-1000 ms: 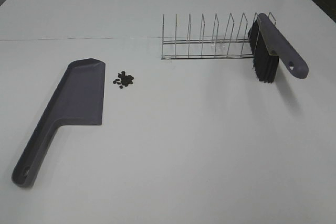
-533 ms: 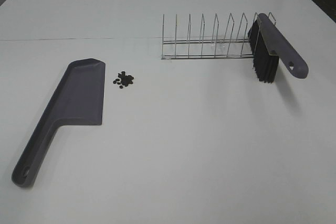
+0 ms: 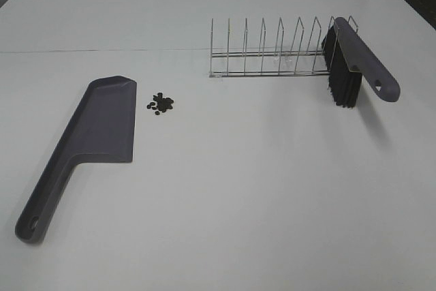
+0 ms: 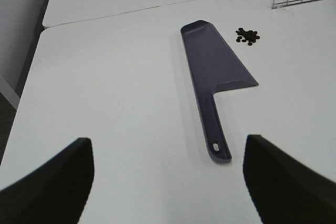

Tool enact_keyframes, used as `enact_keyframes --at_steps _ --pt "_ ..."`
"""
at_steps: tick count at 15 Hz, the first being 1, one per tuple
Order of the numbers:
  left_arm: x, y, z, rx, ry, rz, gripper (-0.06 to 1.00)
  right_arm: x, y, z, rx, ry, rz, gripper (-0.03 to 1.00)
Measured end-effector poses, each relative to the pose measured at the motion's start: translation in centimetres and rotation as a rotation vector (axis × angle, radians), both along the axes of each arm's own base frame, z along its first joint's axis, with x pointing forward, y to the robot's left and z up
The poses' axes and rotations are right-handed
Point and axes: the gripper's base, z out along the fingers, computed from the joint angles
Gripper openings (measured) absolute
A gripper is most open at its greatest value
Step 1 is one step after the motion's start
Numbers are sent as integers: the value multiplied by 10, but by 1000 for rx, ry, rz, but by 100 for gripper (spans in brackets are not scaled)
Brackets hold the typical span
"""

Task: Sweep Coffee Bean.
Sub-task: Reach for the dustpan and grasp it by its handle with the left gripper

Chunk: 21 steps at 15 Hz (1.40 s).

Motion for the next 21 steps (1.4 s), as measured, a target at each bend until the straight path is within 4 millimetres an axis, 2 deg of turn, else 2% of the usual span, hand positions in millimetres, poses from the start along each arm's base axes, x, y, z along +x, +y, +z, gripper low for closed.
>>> enact_keyframes --at_steps 3,5,7,10,11,12,13,15,17,19,21 --pt "7 0 17 -14 -72 6 71 0 0 0 0 0 0 75" --pt "33 -3 24 -50 -38 16 71 0 0 0 0 0 0 75" --pt "69 -8 23 -82 64 20 71 0 0 0 0 0 0 75" --pt "128 -16 8 -121 276 32 71 0 0 0 0 0 0 75" --pt "169 -21 -3 -128 434 44 71 0 0 0 0 0 0 75" --pt "187 -22 -7 -123 494 49 71 0 0 0 0 0 0 75" --pt "195 -23 -10 -121 524 50 71 0 0 0 0 0 0 75" --pt "230 -27 -20 -117 659 52 71 0 0 0 0 0 0 75" --pt "254 -30 -37 -114 791 62 71 0 0 0 0 0 0 75" --pt "270 -32 -60 -116 888 83 71 0 0 0 0 0 0 75" --pt "278 -42 -82 -96 961 69 71 0 0 0 0 0 0 75"
